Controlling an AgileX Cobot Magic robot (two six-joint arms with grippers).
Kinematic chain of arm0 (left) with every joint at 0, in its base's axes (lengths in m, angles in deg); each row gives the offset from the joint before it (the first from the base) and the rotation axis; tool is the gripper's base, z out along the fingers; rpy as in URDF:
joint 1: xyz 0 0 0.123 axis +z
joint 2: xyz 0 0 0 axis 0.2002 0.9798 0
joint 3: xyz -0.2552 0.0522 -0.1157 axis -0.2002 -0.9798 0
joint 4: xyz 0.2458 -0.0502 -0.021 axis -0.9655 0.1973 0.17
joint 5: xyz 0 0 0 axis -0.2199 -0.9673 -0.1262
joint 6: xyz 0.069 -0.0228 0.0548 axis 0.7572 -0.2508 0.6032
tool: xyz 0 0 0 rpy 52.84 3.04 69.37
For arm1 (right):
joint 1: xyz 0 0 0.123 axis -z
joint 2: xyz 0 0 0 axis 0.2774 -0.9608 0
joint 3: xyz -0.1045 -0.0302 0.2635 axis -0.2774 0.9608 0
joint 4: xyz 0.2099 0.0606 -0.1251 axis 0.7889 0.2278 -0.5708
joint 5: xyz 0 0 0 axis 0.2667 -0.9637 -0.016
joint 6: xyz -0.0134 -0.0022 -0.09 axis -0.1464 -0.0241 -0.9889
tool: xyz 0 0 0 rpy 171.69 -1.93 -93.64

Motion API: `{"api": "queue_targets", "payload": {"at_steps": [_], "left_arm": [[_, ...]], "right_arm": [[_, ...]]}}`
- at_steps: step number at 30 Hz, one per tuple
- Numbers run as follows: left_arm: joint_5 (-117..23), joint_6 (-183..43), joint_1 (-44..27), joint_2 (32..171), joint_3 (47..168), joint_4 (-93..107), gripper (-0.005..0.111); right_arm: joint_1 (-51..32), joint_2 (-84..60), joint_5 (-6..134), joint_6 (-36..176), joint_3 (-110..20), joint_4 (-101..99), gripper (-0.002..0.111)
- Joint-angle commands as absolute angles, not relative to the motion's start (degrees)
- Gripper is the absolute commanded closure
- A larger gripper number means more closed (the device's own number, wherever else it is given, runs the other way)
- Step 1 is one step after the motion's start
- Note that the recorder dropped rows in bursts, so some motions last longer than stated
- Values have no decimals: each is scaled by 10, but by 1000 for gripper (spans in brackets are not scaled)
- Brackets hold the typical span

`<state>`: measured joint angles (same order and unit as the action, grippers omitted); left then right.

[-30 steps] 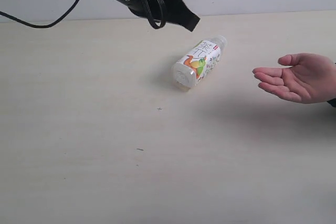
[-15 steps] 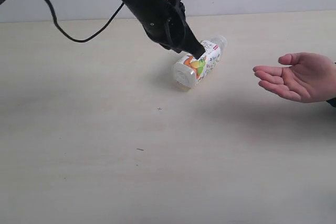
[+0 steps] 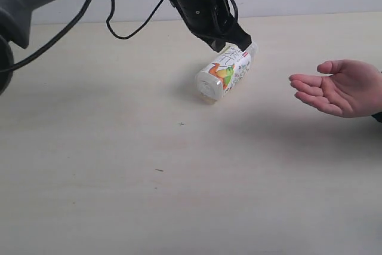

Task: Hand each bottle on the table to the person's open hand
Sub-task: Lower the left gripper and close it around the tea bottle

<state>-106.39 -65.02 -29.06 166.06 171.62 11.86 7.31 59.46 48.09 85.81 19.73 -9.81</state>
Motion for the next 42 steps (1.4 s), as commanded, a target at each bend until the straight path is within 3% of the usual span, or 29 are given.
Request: {"api": "queue_targets", "payload": {"at_steps": [1, 4, 10, 42], "left_arm": [[-1043, -661, -283, 1670, 1728, 122, 99], [-1040, -663, -283, 1673, 1729, 122, 77], [-1019, -673, -284, 1689, 1729, 122, 1], [-978, -673, -285, 1770, 1729, 131, 3]], "right_arm": [[71, 598, 486, 858, 200, -100, 108], [71, 598, 486, 858, 200, -100, 108], [71, 598, 486, 858, 200, -100, 108], [71, 598, 486, 858, 200, -100, 108]]}}
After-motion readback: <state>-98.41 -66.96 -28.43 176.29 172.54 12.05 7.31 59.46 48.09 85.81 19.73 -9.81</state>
